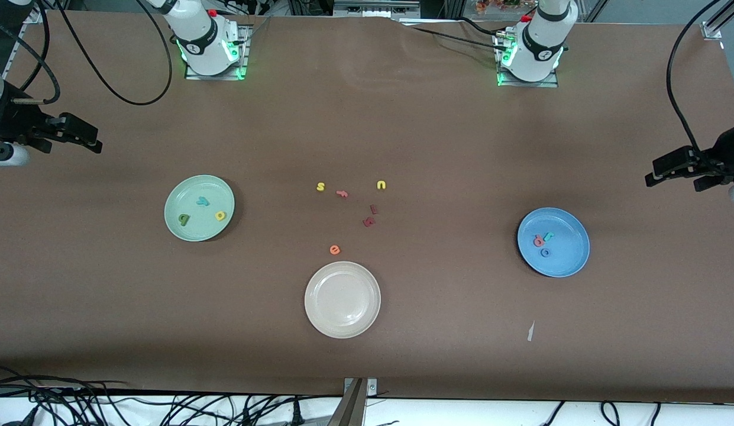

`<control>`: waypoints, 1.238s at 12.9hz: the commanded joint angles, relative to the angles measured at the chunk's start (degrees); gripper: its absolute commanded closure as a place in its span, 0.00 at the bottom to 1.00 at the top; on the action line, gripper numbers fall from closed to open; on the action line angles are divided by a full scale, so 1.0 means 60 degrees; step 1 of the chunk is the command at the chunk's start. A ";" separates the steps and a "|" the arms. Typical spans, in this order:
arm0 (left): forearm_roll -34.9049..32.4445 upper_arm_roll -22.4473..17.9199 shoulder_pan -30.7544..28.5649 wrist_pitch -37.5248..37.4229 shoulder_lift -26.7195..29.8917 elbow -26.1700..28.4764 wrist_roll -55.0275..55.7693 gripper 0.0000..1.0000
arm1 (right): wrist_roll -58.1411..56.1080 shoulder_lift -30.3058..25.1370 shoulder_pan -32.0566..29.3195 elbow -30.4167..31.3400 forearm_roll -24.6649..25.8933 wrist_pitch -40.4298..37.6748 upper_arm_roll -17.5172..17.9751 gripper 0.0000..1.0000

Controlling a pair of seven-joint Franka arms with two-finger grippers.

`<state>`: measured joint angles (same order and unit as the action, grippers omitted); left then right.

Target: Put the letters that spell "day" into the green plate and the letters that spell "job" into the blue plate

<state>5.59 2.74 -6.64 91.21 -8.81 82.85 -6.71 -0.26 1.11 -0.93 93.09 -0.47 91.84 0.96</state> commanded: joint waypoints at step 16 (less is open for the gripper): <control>-0.1254 0.0115 0.0418 -0.0508 0.0986 0.1046 -0.0229 0.00 | -0.0030 -0.0142 -0.0109 0.0101 -0.0155 0.0001 0.0118 0.00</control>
<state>-0.36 3.09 -4.20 88.91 -3.61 88.51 -7.03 -0.26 1.12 -0.92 93.09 -0.48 91.83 1.10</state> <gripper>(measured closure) 0.000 0.000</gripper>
